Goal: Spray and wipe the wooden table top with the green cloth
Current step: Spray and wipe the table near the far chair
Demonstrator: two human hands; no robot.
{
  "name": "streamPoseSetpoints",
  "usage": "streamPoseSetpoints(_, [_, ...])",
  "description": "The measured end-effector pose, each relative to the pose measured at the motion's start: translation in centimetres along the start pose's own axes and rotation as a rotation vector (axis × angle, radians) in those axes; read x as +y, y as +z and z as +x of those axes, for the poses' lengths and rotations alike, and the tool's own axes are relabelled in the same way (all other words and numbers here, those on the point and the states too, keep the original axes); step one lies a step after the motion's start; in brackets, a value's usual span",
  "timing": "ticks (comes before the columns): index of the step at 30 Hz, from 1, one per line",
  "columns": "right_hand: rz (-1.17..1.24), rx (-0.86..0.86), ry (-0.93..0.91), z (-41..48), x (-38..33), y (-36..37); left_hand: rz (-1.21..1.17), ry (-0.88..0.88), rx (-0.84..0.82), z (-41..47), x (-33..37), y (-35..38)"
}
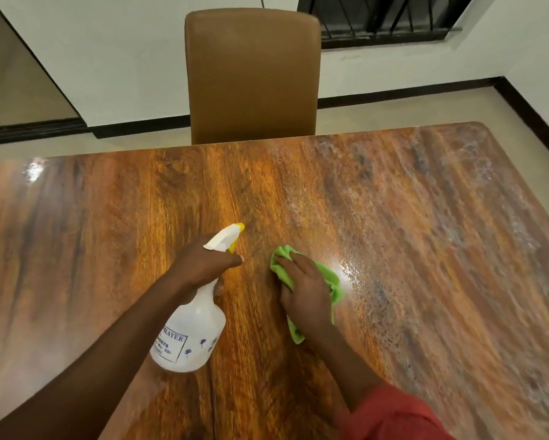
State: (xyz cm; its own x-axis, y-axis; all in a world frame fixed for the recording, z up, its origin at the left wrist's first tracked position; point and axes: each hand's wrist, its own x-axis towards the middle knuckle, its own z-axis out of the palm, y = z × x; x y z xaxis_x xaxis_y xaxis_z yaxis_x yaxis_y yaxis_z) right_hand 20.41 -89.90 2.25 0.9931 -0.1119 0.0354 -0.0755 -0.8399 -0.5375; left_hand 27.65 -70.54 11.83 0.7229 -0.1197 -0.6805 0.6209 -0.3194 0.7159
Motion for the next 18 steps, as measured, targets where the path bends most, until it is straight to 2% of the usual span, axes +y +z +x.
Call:
streamPoseSetpoints(5, [-0.008,0.138,0.204,6.1,2.3,-1.7,0.007,-0.005,-0.010,0.9,1.0,0.3])
streamPoseSetpoints(9, [-0.025,0.076,0.108,7.8,0.1,-0.5,0.023,-0.002,-0.013,1.4,1.7,1.5])
streamPoseSetpoints(12, [-0.015,0.015,-0.048,5.7,-1.2,0.3,0.024,0.026,-0.009,1.9,1.9,2.1])
streamPoseSetpoints(14, [0.018,0.013,-0.059,4.1,-0.6,0.2,0.029,0.024,-0.004,2.3,2.0,2.4])
streamPoseSetpoints(18, [0.091,0.183,0.165,1.3,1.6,-0.5,0.082,0.057,0.004,2.9,2.4,2.9])
